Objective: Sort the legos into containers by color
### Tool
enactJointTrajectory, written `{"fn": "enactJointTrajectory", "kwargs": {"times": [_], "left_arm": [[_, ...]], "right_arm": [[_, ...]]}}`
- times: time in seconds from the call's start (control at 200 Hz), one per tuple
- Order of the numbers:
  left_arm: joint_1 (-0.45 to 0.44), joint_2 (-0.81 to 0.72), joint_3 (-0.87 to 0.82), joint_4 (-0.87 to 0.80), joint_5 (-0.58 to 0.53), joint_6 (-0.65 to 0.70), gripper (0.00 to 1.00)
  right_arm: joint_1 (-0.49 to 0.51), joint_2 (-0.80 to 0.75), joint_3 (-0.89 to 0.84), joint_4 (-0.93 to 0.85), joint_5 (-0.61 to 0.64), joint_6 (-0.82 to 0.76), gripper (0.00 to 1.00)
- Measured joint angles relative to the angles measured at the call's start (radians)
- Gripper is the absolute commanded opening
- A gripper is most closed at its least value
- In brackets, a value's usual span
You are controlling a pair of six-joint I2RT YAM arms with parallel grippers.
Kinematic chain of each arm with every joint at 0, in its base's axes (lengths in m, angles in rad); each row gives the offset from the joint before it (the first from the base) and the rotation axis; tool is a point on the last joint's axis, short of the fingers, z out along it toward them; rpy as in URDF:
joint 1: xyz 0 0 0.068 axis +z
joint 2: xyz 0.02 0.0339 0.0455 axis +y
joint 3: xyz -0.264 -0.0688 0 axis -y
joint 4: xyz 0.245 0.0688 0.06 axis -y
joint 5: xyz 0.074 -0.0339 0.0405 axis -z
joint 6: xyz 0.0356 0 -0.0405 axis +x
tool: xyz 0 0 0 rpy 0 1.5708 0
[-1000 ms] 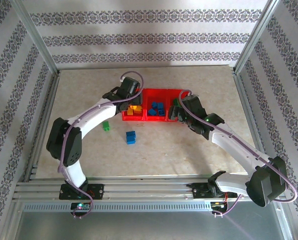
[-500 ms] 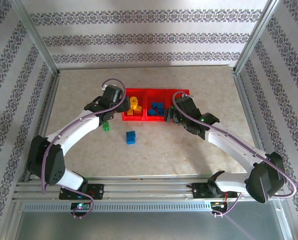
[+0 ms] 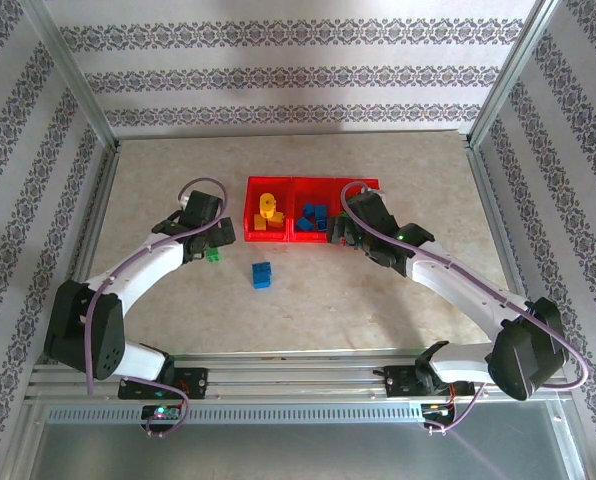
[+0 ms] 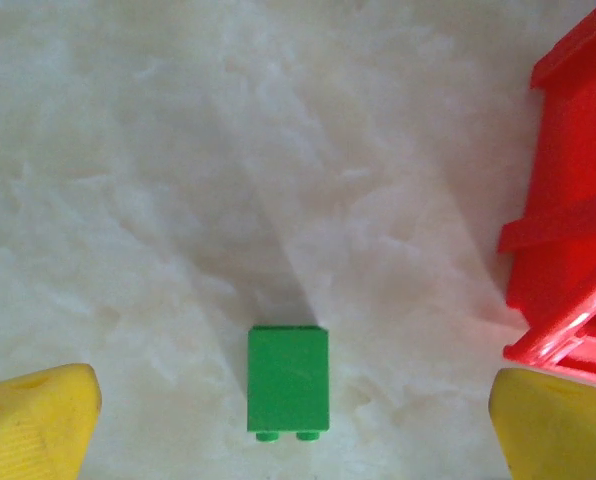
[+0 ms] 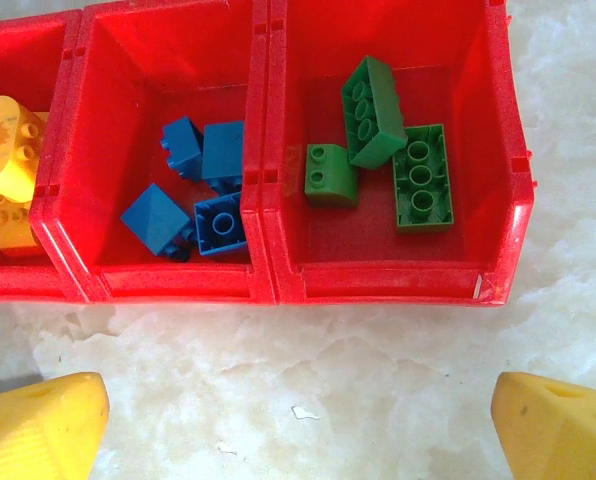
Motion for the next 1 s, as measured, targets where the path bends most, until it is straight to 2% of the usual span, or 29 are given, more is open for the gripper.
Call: {"fn": "enactJointTrajectory", "kwargs": {"times": [0.115, 0.375, 0.764, 0.834, 0.999], "left_arm": [[0.006, 0.0, -0.024, 0.0, 0.018, 0.0, 1.0], [0.033, 0.062, -0.032, 0.014, 0.063, 0.0, 0.87], [0.064, 0.171, -0.032, 0.065, 0.117, 0.001, 0.74], [0.068, 0.19, -0.032, 0.072, 0.12, 0.002, 0.66], [0.078, 0.23, -0.032, 0.092, 0.138, 0.001, 0.58]], "right_arm": [[0.0, 0.0, 0.0, 0.0, 0.0, 0.0, 0.98], [0.0, 0.0, 0.0, 0.0, 0.0, 0.0, 0.98], [0.0, 0.01, 0.004, -0.001, 0.0, 0.0, 0.98], [0.0, 0.017, 0.006, -0.003, 0.0, 0.0, 0.98], [0.0, 0.026, 0.015, -0.005, 0.0, 0.0, 0.98]]}}
